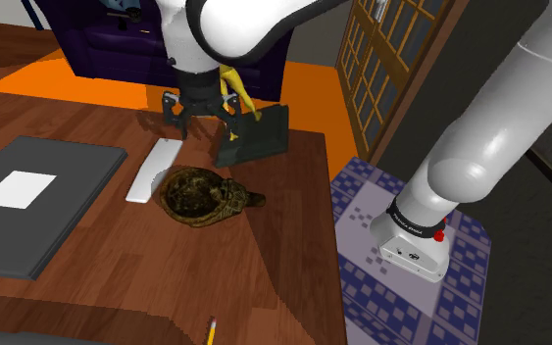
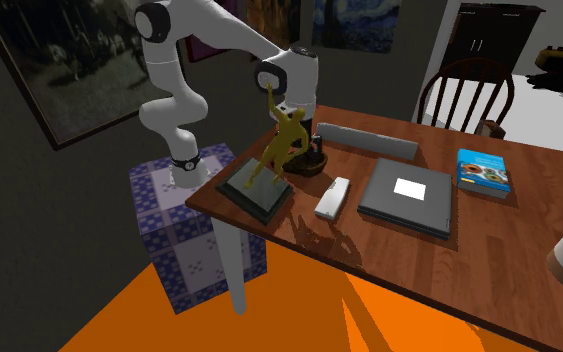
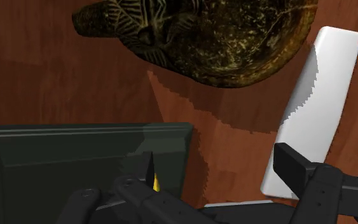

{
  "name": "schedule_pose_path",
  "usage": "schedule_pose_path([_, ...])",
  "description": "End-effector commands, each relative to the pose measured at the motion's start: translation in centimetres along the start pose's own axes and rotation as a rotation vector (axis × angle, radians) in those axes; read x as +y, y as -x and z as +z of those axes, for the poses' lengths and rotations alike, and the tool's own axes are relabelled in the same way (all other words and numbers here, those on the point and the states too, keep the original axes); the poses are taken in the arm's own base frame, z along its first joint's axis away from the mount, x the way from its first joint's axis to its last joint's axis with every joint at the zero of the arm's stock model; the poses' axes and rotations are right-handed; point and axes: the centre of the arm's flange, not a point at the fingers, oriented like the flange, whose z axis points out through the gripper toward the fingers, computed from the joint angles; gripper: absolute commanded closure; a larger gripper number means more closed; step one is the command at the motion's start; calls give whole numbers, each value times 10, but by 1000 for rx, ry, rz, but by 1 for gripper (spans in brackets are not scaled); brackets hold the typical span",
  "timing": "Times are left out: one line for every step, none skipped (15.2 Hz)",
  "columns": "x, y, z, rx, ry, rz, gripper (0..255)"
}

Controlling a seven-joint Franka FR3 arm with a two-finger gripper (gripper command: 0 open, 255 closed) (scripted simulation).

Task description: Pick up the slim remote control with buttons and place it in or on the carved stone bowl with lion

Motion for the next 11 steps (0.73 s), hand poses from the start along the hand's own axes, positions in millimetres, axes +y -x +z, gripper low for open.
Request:
schedule_pose_path([-22, -1, 9, -4, -2, 43, 0])
schedule_pose_path([-33, -1, 15, -5, -3, 62, 0])
schedule_pose_path([-45, -2, 21, -7, -4, 82, 0])
schedule_pose_path([-57, -2, 26, -9, -6, 101, 0])
schedule_pose_path([-69, -3, 32, -10, -7, 120, 0])
schedule_pose_path([-80, -4, 37, -12, -8, 139, 0])
schedule_pose_path([-92, -5, 43, -14, -9, 158, 0])
schedule_pose_path([-104, -6, 49, -15, -10, 178, 0])
schedule_pose_path([-115, -8, 54, -17, -11, 197, 0])
schedule_pose_path([-127, -10, 60, -19, -12, 216, 0])
schedule_pose_path([-133, -11, 63, -20, -13, 226, 0])
